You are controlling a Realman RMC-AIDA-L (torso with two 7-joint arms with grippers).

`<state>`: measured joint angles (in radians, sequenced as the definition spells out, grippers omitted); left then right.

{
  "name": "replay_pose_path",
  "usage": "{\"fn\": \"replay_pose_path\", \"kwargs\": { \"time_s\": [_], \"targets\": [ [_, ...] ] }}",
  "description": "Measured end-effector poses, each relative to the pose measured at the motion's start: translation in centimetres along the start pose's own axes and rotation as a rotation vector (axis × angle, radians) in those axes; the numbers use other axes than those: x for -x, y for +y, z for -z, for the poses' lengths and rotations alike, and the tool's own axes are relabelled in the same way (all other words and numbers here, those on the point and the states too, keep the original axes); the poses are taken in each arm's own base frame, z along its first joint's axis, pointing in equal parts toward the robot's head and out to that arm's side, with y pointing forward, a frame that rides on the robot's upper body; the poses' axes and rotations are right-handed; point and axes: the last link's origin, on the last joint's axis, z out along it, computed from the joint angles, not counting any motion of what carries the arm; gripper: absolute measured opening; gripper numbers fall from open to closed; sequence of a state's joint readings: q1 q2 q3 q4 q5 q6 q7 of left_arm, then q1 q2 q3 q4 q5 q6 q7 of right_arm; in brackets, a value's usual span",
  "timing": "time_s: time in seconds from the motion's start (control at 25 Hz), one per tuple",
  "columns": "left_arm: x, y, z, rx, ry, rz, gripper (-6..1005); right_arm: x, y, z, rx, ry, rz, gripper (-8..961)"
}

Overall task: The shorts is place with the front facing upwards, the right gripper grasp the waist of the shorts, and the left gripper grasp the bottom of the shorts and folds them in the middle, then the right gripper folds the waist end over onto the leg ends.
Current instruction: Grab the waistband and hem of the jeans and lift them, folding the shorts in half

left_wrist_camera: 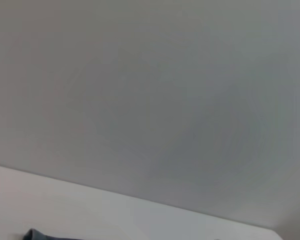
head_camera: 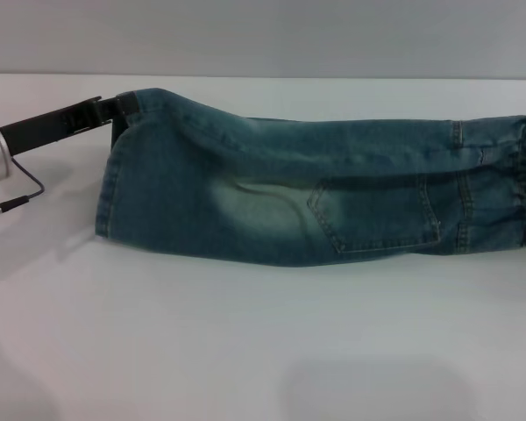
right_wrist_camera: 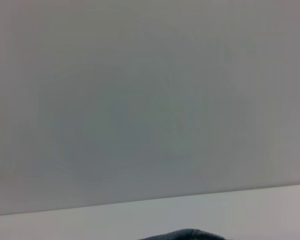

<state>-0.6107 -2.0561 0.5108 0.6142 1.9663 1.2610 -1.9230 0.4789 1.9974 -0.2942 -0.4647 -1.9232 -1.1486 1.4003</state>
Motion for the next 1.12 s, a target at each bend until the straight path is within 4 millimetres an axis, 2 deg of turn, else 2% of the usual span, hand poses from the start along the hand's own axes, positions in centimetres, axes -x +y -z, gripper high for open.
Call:
{"fn": "replay_pose_path", "kwargs": {
  "time_s": [0.28, 0.48, 1.12],
  "targets": [
    [0.3, 0.3, -1.6, -0.028, -0.055, -0.063, 41, -0.4, 0.2, -0.9, -0.029, 0.008, -0.009, 1],
    [0.3, 0.2, -2.0, -0.044, -0.052, -0.067, 41, -0.5, 0.2, -1.4, -0.056, 0.011, -0.017, 1],
    [-1.3, -0.4, -3.4, -0.128, 0.028, -0.088, 42, -1.0, 0.6, -2.6, -0.095, 0.017, -0.031, 0]
  ]
}}
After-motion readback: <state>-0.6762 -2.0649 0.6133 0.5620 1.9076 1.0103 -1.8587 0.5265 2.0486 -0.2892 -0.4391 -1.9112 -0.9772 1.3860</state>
